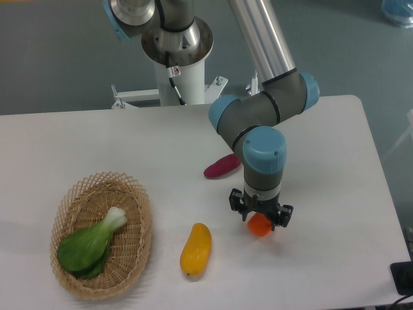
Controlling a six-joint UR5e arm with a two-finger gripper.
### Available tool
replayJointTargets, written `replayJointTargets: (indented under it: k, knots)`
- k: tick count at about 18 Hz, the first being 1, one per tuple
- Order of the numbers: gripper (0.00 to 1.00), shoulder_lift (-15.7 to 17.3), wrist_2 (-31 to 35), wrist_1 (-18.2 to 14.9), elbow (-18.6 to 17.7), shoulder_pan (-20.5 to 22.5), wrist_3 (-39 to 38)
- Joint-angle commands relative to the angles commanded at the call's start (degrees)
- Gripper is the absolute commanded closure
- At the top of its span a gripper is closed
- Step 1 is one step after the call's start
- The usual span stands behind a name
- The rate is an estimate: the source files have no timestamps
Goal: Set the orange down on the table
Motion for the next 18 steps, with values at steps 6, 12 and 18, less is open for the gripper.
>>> replayJointTargets:
  k: [6,12,18]
  knots:
    - [0.0,3.16,0.0,-0.35,2.53,0.26,-1.67]
    - [0.0,3.95,0.26,-14.28,12.8,1.57,-1.58]
    - [0.0,8.69,-6.4,-25.92,18.46,8.69,10.52]
